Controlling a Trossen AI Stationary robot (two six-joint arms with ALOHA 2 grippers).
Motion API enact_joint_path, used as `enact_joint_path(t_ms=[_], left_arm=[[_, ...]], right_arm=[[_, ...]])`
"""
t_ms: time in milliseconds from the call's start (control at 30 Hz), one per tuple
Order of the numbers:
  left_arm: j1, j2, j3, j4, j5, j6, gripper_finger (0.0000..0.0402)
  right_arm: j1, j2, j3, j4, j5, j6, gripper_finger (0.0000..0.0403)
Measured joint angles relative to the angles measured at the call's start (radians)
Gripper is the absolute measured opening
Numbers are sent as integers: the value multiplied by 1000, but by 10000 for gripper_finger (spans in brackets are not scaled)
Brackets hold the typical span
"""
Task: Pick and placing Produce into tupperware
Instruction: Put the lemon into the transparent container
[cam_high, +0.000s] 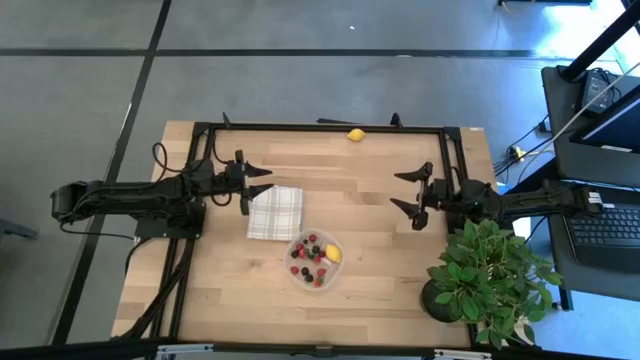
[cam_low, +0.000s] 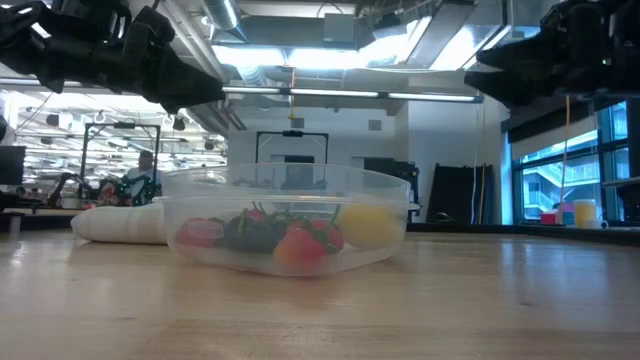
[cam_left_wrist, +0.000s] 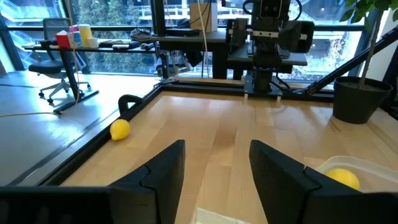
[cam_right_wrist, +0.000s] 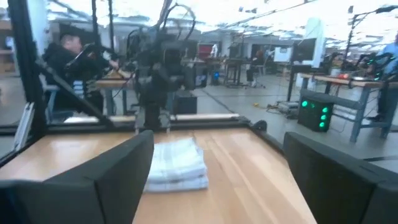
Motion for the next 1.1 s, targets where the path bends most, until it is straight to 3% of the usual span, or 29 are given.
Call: enact_joint_path(t_ms=[167, 267, 467, 633, 767, 933, 1100], left_arm=[[0, 0, 0, 0, -10, 55, 173], [0, 0, 0, 0, -46, 97, 173], [0, 0, 0, 2, -99, 102, 173], [0, 0, 0, 12, -101, 102, 173], [0, 0, 0, 17, -101, 102, 173], [0, 0, 0, 17, -101, 102, 173], [0, 0, 0, 17, -101, 101, 173]], right_arm=[[0, 57, 105, -45, 57, -25, 359], [0, 151, 230, -160, 66, -52, 359], [-33, 388, 550, -479, 233, 11, 359], [-156, 561, 820, -815, 235, 135, 359], [-254, 678, 993, -986, 174, 131, 359], [-342, 791, 1145, -1096, 141, 142, 359], [-390, 861, 1184, -1077, 143, 68, 359]])
